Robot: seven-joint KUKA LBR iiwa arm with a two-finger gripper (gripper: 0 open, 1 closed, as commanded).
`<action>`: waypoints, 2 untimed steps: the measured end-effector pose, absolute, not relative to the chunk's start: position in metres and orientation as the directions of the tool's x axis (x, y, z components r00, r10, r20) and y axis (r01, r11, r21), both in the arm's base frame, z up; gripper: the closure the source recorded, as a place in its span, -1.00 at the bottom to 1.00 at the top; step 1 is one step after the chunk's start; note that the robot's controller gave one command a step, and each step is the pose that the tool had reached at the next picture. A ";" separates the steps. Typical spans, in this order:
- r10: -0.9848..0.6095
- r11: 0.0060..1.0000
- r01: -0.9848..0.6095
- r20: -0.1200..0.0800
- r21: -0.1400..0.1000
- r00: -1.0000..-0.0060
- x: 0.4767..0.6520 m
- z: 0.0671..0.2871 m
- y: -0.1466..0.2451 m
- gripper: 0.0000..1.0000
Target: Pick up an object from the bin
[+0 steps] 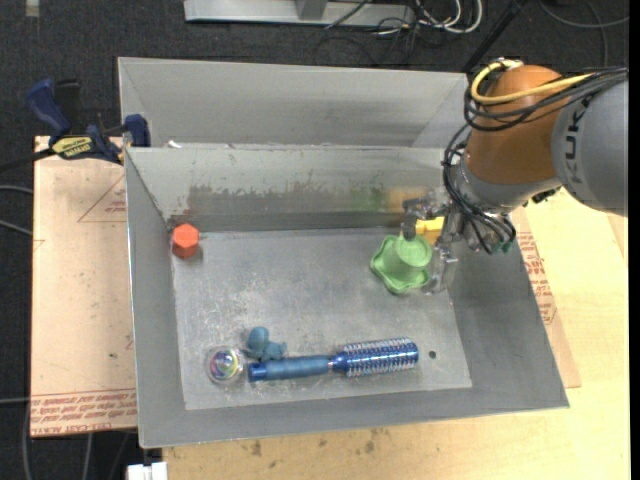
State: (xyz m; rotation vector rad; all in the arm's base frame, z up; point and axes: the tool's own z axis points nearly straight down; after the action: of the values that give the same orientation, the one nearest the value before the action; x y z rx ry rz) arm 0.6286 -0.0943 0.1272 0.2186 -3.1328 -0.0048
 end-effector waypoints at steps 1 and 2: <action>-0.206 0.979 -0.206 -0.024 -0.006 -0.978 0.632 0.091 -0.100 -1.00; -0.461 0.887 -0.461 -0.032 -0.019 -0.887 0.629 0.084 -0.099 -1.00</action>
Offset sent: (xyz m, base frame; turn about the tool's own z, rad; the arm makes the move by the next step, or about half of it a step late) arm -0.0040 -0.0073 -0.0570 -0.0704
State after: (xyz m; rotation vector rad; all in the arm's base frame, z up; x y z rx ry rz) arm 0.6286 -0.0989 0.0836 0.7538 -3.0863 0.0172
